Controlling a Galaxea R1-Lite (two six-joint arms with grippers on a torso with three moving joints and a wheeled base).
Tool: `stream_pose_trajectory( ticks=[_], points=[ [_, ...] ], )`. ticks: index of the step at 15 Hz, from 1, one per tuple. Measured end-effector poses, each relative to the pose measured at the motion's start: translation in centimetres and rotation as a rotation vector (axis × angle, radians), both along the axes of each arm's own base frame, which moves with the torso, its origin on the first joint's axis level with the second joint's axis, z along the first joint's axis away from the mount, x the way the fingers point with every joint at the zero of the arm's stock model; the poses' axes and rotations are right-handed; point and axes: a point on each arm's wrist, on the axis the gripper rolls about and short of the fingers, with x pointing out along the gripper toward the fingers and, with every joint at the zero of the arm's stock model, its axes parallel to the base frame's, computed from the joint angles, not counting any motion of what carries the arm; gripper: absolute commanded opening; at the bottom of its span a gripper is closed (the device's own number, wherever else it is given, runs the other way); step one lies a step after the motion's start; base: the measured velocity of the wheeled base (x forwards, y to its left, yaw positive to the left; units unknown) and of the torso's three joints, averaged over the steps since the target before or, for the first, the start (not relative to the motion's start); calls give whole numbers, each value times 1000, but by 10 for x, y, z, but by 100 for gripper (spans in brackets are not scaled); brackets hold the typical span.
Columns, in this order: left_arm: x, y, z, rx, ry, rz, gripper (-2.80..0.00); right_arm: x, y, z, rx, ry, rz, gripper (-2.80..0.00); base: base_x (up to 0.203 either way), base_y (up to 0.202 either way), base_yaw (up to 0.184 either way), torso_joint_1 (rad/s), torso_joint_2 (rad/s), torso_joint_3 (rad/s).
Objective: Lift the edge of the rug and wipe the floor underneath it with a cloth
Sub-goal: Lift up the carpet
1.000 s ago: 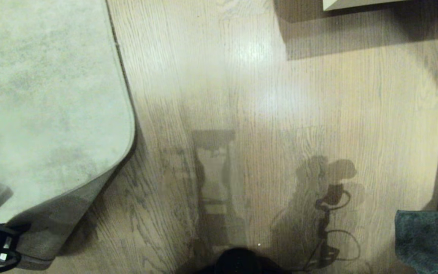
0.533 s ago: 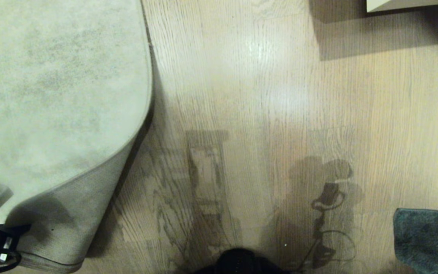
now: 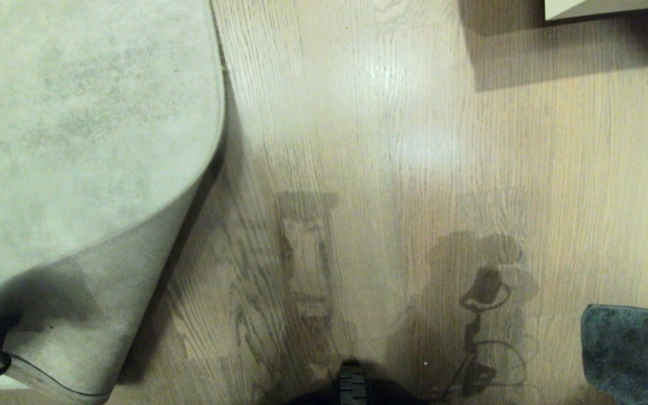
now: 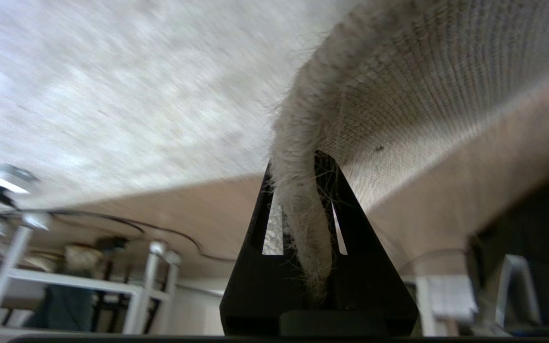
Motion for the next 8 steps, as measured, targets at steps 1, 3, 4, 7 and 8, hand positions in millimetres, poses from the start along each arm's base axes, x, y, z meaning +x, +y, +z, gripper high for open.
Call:
stream_pose_trajectory(
  ticks=[1,3,4,7,8],
  points=[
    [3,5,4,8,-15,-1,-280,0,0,0,0,0,0,-280,0,0,0,0,0,0],
    [11,13,9,24,-35,1,-280,0,0,0,-1,0,0,-280,0,0,0,0,0,0],
    [15,17,12,32,-44,2,-280,0,0,0,-1,0,1,-280,0,0,0,0,0,0],
    [27,29,16,48,-62,3,-280,0,0,0,0,0,1,-280,0,0,0,0,0,0],
    [29,32,16,49,-63,3,-280,0,0,0,0,0,1,-280,0,0,0,0,0,0]
  ],
)
